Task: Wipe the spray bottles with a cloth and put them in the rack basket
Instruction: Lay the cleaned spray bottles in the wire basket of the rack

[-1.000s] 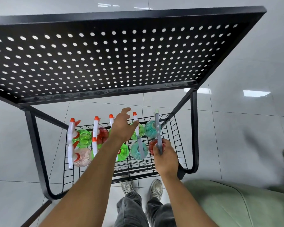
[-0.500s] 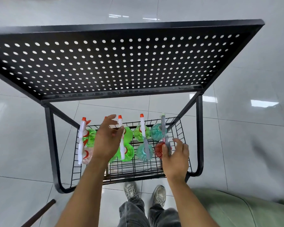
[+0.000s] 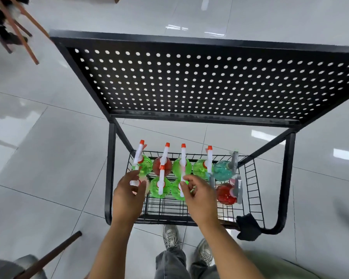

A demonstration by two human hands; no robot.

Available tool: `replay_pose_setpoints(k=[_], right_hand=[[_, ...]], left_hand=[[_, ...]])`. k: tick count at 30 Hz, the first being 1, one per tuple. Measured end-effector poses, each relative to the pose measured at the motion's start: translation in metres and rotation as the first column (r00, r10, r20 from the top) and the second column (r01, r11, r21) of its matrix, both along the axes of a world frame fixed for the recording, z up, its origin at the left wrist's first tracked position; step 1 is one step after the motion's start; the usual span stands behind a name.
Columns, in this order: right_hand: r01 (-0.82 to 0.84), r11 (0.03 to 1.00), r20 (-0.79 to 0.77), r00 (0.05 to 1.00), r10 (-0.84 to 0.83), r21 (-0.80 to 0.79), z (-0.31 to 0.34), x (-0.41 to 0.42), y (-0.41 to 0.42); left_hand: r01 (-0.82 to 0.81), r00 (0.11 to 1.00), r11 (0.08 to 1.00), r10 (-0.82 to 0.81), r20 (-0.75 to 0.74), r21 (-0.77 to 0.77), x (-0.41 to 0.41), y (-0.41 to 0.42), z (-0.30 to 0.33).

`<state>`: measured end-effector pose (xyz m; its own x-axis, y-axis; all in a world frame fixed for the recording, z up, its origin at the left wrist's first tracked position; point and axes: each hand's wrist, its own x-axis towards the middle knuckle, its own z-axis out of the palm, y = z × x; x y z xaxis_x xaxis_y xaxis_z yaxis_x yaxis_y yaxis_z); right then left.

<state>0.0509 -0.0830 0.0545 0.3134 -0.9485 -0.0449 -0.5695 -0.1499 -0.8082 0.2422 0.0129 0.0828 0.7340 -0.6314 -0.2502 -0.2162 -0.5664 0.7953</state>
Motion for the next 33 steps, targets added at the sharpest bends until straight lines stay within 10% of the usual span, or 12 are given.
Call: replay_pose_setpoints(k=[10, 17, 33], right_hand=[[-0.151, 0.987, -0.226, 0.961, 0.158, 0.047, 0.0, 0.039, 0.007], [-0.115, 0.992, -0.258, 0.958, 0.125, 0.057, 0.0, 0.058, 0.003], [-0.081, 0.994, -0.23, 0.968, 0.097, 0.079, 0.008, 0.07, -0.013]], left_hand=[[0.102, 0.995, 0.993, -0.101, 0.018, -0.058, -0.002, -0.006, -0.018], [0.245, 0.932, 0.969, -0.223, 0.284, -0.041, 0.024, -0.055, -0.011], [0.235, 0.952, 0.928, -0.279, 0.123, 0.288, 0.034, -0.09, -0.014]])
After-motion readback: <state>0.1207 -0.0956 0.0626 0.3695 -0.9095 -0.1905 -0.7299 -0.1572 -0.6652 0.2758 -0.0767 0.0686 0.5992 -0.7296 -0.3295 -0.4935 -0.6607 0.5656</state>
